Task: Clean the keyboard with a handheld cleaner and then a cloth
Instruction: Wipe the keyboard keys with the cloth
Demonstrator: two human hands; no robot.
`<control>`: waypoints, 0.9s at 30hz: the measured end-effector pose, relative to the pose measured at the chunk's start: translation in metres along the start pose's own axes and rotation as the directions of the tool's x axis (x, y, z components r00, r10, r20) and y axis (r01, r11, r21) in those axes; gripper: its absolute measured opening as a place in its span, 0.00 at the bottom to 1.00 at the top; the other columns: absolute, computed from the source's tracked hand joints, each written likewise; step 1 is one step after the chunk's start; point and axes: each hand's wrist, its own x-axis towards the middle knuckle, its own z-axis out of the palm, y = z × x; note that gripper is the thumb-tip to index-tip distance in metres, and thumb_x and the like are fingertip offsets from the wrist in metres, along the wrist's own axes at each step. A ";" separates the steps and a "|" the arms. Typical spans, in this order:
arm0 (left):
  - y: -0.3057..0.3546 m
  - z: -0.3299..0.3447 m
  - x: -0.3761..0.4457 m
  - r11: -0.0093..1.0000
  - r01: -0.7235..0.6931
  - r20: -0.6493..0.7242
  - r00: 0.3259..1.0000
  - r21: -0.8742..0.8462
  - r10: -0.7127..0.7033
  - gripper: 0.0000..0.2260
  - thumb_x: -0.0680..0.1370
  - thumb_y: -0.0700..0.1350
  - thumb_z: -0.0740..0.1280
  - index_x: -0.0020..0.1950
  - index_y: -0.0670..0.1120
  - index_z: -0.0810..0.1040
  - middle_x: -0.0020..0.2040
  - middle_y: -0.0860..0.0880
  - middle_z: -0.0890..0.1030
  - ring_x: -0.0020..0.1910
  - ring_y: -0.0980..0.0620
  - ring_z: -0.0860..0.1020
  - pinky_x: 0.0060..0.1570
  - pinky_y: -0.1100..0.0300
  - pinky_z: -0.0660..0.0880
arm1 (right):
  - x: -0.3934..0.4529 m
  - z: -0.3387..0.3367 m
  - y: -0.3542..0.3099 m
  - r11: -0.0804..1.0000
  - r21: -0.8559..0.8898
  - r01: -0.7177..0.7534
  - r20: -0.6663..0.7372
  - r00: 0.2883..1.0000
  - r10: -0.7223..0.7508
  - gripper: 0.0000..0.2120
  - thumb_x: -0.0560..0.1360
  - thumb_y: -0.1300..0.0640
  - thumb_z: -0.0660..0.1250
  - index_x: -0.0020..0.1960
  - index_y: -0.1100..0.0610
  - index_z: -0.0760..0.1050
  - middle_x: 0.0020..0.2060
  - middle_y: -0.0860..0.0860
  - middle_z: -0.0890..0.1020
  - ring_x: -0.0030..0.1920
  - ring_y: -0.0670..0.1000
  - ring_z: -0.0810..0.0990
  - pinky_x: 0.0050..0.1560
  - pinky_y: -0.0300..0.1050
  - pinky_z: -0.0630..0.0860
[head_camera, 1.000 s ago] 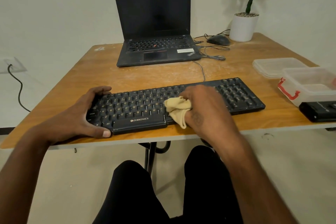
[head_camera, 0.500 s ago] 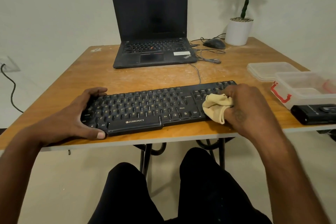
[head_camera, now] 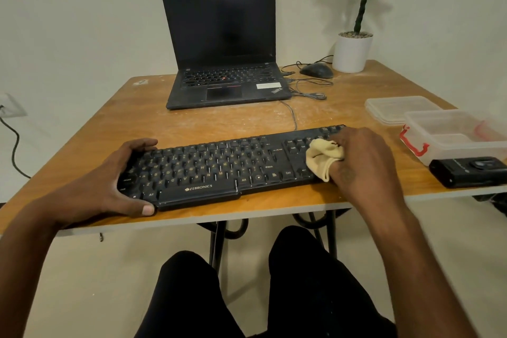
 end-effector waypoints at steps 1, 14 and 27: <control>-0.001 0.000 0.000 1.000 -0.005 -0.005 1.000 0.004 0.005 0.58 0.50 0.70 0.85 0.75 0.73 0.61 0.70 0.68 0.71 0.67 0.66 0.74 0.63 0.57 0.75 | 0.000 0.001 0.002 1.000 0.001 -0.019 -0.021 1.000 0.019 0.15 0.68 0.70 0.70 0.51 0.57 0.84 0.39 0.53 0.81 0.40 0.52 0.73 0.34 0.44 0.65; 0.002 0.000 0.000 1.000 0.013 0.000 1.000 0.012 -0.013 0.58 0.49 0.71 0.84 0.75 0.73 0.60 0.68 0.70 0.71 0.64 0.68 0.75 0.59 0.60 0.76 | 0.001 0.018 -0.015 0.995 0.045 0.084 0.039 0.996 -0.086 0.16 0.68 0.69 0.69 0.54 0.57 0.83 0.46 0.52 0.80 0.45 0.49 0.70 0.35 0.42 0.62; 0.003 0.000 -0.001 1.000 0.011 0.002 1.000 0.015 -0.011 0.58 0.49 0.71 0.83 0.75 0.73 0.60 0.66 0.71 0.71 0.62 0.68 0.76 0.57 0.60 0.77 | 0.005 0.026 -0.029 0.995 0.093 0.040 0.008 0.999 -0.041 0.21 0.71 0.68 0.71 0.62 0.55 0.81 0.49 0.53 0.81 0.48 0.52 0.78 0.41 0.41 0.70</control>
